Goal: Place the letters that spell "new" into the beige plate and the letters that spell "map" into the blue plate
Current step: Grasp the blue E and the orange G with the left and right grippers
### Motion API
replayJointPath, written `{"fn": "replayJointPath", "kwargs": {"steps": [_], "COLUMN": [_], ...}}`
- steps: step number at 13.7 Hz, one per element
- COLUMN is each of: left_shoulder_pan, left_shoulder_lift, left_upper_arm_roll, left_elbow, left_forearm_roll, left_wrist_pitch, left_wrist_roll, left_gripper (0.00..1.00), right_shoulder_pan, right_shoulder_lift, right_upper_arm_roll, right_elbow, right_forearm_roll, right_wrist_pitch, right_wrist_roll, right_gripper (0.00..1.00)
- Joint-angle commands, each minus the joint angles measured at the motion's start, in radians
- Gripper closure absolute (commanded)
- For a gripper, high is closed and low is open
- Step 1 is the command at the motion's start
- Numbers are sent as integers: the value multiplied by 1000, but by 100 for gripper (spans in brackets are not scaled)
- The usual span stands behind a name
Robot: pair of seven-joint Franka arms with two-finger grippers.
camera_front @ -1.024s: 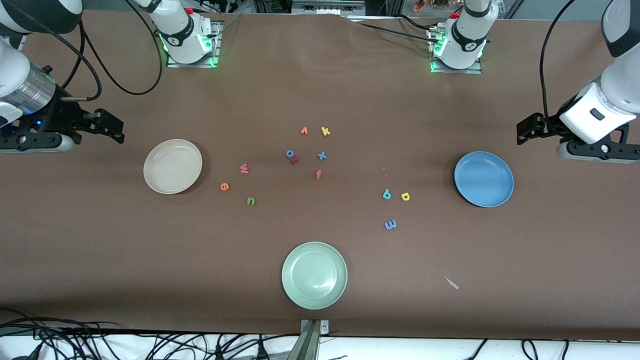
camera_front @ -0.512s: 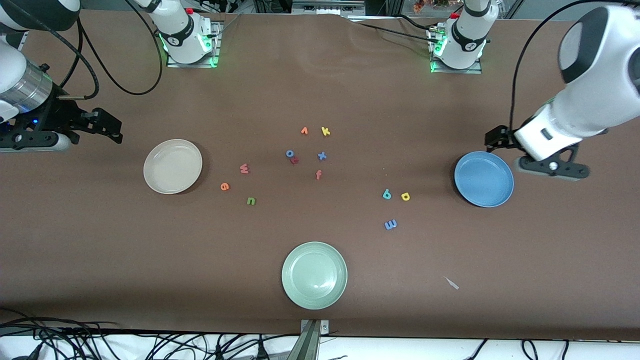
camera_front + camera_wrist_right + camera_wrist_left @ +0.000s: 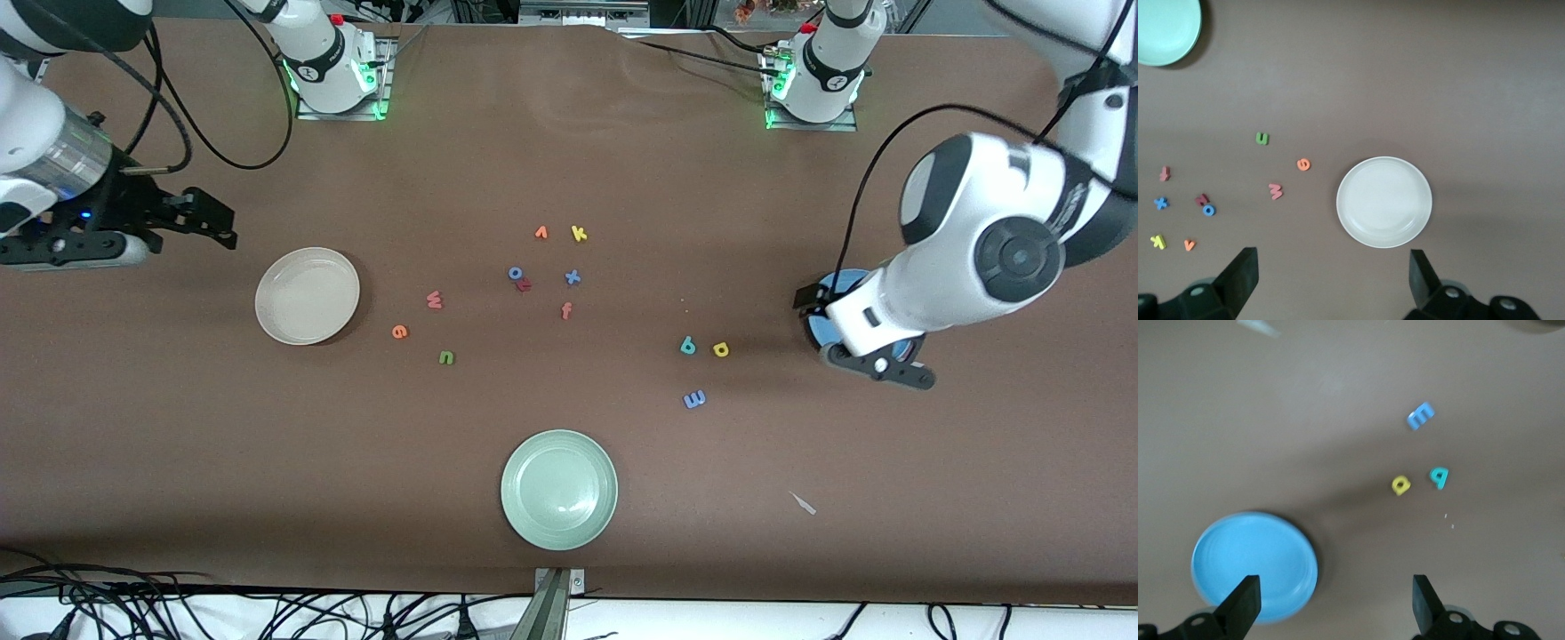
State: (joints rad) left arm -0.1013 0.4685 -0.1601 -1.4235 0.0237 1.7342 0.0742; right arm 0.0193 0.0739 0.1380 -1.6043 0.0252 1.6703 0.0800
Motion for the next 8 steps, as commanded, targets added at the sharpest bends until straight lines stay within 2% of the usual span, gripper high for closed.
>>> {"fn": "replayJointPath", "kwargs": {"steps": [1,3,5,8], "left_shoulder_pan": [-21,-40,-86,-141], "left_shoulder_lift": [111,188,271,324], "left_upper_arm_roll": [4,2,4,5], "left_elbow": [77,77,74,72], "left_forearm_roll": [-46,-74,-68,-62], "left_wrist_pitch": [109,238,400,464], "left_wrist_roll": [172,258,301,315], "left_gripper": [0,0,0,0], "right_shoulder_pan": [46,77,114,117], "right_shoulder_lift": [20,64,105,116], "right_upper_arm_roll": [3,8,9,66], "right_elbow": [3,6,-38,-263], "right_forearm_roll": [13,21,15,6], "right_wrist_pitch": [-1,28,122,401], "right_wrist_roll": [21,34,66,122], "right_gripper": [0,0,0,0]}}
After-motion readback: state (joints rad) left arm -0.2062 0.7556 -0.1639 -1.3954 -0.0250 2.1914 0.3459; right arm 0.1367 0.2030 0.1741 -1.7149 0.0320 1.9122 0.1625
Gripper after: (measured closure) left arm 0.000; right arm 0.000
